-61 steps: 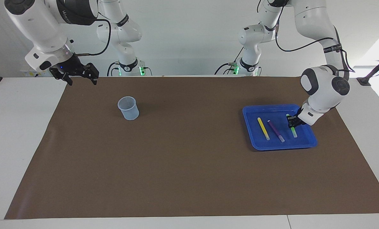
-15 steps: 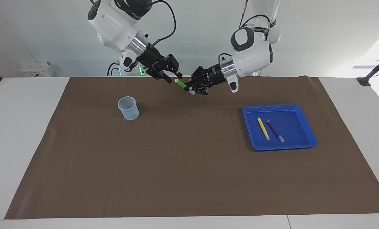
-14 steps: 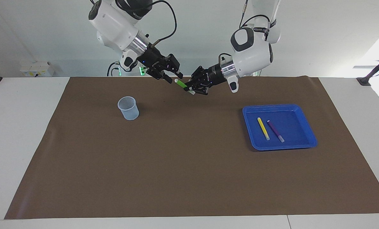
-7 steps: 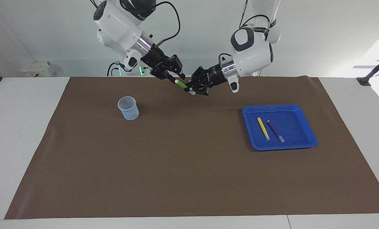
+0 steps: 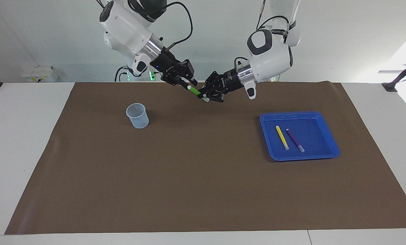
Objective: Transfer and insert pens with both arms
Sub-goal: 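Grasp the green pen tip with the right gripper, then open the left gripper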
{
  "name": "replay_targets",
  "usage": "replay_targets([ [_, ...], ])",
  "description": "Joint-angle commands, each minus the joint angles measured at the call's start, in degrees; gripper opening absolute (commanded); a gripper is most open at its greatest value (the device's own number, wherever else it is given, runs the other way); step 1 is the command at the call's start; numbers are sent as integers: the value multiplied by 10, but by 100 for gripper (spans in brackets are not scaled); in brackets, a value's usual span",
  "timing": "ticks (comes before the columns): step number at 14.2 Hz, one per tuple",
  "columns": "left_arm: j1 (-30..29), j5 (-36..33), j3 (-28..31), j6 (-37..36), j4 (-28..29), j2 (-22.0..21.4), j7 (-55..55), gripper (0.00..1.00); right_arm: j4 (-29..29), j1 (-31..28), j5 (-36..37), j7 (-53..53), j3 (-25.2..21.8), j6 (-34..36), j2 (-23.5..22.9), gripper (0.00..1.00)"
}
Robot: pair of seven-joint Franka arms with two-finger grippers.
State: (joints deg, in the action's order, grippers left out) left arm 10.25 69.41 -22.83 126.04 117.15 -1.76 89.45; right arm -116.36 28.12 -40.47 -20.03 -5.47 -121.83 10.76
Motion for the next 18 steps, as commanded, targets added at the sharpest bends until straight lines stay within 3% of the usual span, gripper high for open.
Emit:
replay_targets([
  [1,10,14,7,14,19,-21,7,0,-8,-4,23,0,1,-25,4,43],
  [10,13,14,6,26,18,-22,16,0,-8,2,24,-4,1,-39,1,41],
  [11,13,14,7,26,18,-22,17,0,-8,2,24,-4,1,-39,1,38],
  [12,13,14,6,26,18,-23,19,0,-8,2,25,-3,1,-39,1,28],
  [13,13,14,7,26,18,-24,19,0,-8,2,25,-3,1,-38,1,4],
  [14,13,14,7,26,18,-24,19,0,-8,2,25,-3,1,-35,1,0],
  [18,13,14,7,31,18,-24,25,0,-4,-5,25,-2,1,-24,1,0],
])
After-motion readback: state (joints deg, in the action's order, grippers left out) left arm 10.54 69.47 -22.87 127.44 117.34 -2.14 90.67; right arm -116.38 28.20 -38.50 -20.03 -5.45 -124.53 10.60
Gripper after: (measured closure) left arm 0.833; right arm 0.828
